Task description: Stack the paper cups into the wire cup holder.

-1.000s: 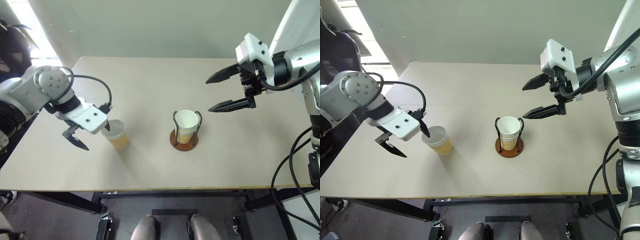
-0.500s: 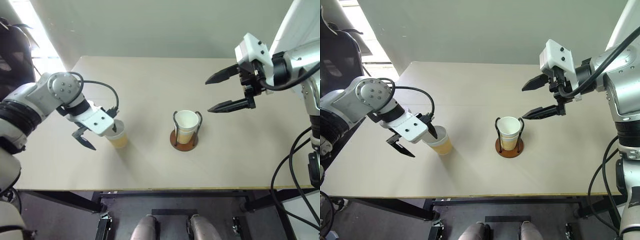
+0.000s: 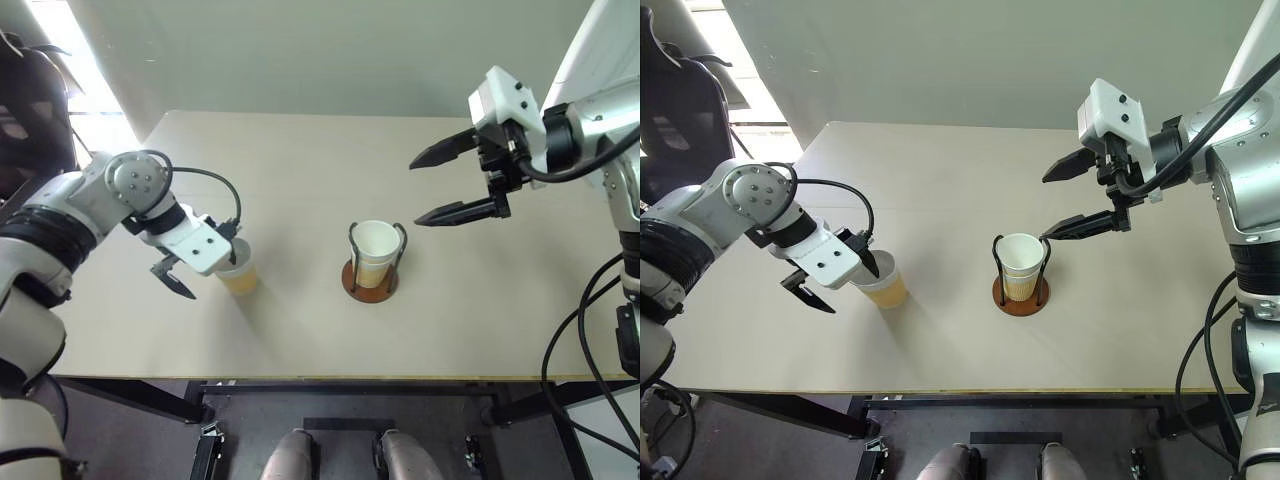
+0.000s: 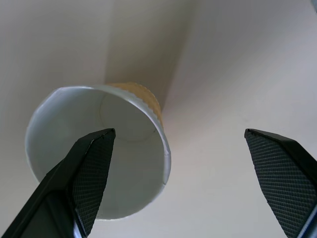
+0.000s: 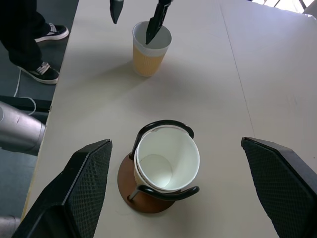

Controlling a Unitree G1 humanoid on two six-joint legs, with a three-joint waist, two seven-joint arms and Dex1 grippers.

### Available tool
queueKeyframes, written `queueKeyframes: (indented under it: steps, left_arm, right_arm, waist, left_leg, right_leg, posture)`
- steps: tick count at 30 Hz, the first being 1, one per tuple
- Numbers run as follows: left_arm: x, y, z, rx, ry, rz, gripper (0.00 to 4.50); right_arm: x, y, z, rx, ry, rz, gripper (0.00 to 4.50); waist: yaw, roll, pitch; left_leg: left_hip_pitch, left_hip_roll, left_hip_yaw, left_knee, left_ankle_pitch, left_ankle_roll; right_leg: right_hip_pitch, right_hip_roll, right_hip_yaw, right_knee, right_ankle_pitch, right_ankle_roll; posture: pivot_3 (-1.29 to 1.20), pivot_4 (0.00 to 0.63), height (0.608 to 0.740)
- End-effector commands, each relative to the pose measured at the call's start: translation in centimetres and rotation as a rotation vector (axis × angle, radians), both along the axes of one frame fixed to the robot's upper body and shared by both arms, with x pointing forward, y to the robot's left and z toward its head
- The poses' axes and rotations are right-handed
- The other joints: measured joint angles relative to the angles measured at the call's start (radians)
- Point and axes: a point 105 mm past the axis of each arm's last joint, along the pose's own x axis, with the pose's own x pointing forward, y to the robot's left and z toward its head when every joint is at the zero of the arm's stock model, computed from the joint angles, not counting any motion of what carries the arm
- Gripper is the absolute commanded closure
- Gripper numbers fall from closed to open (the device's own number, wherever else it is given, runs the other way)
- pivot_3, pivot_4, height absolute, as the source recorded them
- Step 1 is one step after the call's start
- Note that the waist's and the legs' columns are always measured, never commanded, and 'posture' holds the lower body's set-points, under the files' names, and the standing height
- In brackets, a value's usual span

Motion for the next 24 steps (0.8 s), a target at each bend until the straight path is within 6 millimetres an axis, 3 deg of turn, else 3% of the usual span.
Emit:
queueKeyframes:
  steps: [1, 9, 10, 13, 22, 24]
  left_arm:
    - [0.0, 0.3, 0.5, 0.010, -0.012, -0.008, 0.00]
    - [0.5, 0.3, 0.2, 0.020, -0.024, -0.013, 0.00]
    - [0.5, 0.3, 0.2, 0.020, -0.026, -0.012, 0.18]
    - [0.7, 0.3, 0.1, 0.026, -0.025, -0.001, 0.95]
    - [1.8, -0.9, 1.4, -0.039, -0.062, 0.017, 4.27]
    - [2.2, -1.1, 1.9, -0.056, -0.074, 0.039, 4.46]
  right_arm:
    - [-0.5, 0.1, 0.9, 0.013, -0.038, 0.012, 0.19]
    - [-0.5, 0.1, 0.8, 0.011, -0.038, 0.009, 0.19]
    - [-0.5, 0.1, 0.8, 0.011, -0.038, 0.009, 0.16]
    - [-0.5, 0.1, 0.8, 0.013, -0.039, 0.009, 0.15]
    - [-0.5, 0.0, 0.6, 0.008, -0.040, 0.003, 0.15]
    - [-0.5, -0.2, 0.5, 0.004, -0.035, 0.000, 0.15]
  waist:
    - [0.000, 0.000, 0.000]
    - [0.000, 0.000, 0.000]
    - [0.000, 0.000, 0.000]
    - [0.001, 0.000, 0.000]
    - [0.004, 0.000, 0.000]
    - [0.004, 0.000, 0.000]
  left_leg:
    - [0.000, 0.000, 0.000, 0.000, 0.000, 0.000]
    - [0.000, 0.000, 0.000, 0.000, 0.000, 0.000]
    - [0.000, 0.000, 0.000, 0.000, 0.000, 0.000]
    - [0.000, 0.000, -0.001, 0.000, 0.000, 0.000]
    - [0.000, 0.000, -0.001, 0.000, 0.000, 0.000]
    - [-0.001, 0.000, -0.001, 0.001, 0.000, 0.000]
  right_leg:
    - [0.000, 0.000, 0.000, 0.000, 0.000, 0.000]
    - [0.000, 0.000, 0.000, 0.000, 0.000, 0.000]
    - [0.000, 0.000, 0.000, 0.000, 0.000, 0.000]
    - [0.000, 0.000, 0.000, 0.000, 0.000, 0.000]
    - [0.000, 0.000, -0.001, 0.000, 0.000, 0.000]
    - [0.000, 0.000, -0.001, 0.000, 0.000, 0.000]
  posture:
    - [0.00, 0.150, 0.740]
    - [0.00, 0.150, 0.740]
    - [0.00, 0.150, 0.740]
    - [0.00, 0.150, 0.740]
    - [0.00, 0.150, 0.740]
    - [0.00, 0.150, 0.740]
